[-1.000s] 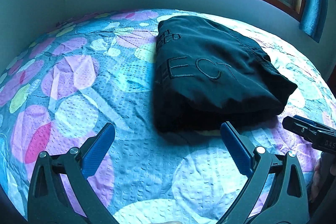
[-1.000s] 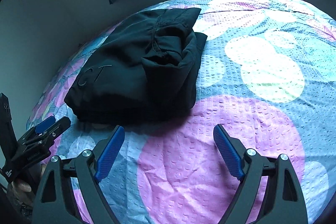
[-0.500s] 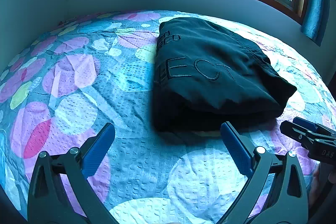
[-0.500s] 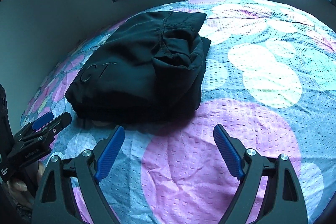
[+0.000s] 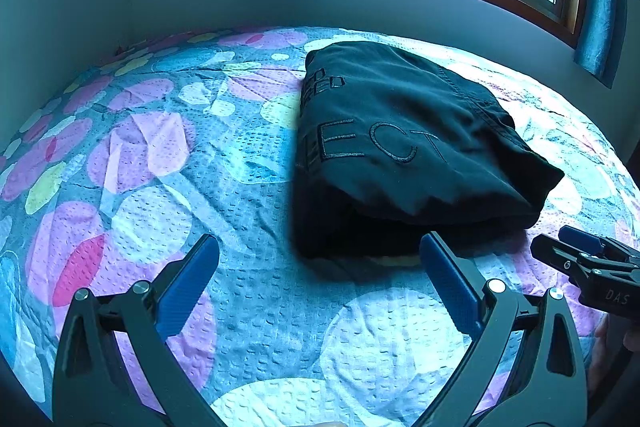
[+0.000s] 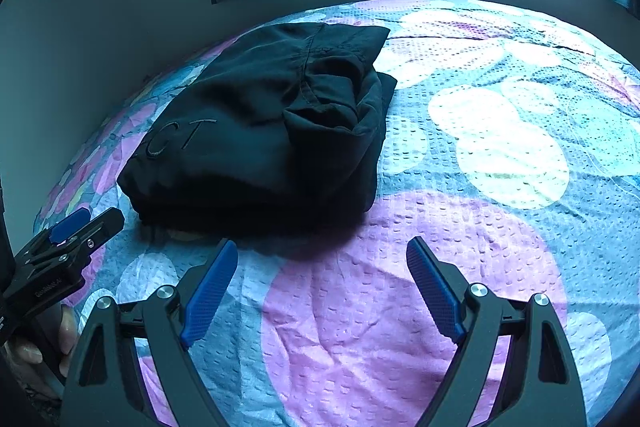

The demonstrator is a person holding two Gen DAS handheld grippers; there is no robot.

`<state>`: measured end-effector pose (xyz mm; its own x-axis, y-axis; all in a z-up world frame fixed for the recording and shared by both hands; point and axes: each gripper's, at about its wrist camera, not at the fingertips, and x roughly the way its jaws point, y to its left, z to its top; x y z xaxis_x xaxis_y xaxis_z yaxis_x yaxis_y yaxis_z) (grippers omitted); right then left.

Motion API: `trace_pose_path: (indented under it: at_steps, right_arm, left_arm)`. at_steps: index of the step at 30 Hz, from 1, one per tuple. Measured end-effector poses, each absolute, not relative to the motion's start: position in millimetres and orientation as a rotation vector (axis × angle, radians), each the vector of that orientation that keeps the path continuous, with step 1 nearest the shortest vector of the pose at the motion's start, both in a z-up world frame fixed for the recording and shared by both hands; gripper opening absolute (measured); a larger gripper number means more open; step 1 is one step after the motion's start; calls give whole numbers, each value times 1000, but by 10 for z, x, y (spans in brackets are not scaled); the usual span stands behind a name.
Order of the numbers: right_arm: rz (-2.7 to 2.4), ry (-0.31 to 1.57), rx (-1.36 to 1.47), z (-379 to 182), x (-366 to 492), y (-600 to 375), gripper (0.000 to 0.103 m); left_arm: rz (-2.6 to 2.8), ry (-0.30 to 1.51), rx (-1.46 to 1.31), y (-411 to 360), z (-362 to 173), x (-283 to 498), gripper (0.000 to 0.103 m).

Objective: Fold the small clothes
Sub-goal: 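Open the right gripper and withdraw both grippers from the folded bundle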

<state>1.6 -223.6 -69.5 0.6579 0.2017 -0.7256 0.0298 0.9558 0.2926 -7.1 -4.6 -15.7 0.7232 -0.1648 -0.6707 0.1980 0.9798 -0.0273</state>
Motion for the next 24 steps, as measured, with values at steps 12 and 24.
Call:
trace_pose_path:
  at_steps: [12, 24]
  right_arm:
    - [100, 857, 292, -726, 20, -2231, 85]
    - [97, 863, 295, -749, 15, -2216, 85]
  left_arm:
    - [-209, 727, 58, -95, -121, -90, 100]
    - [-206, 733, 67, -118, -137, -100, 100]
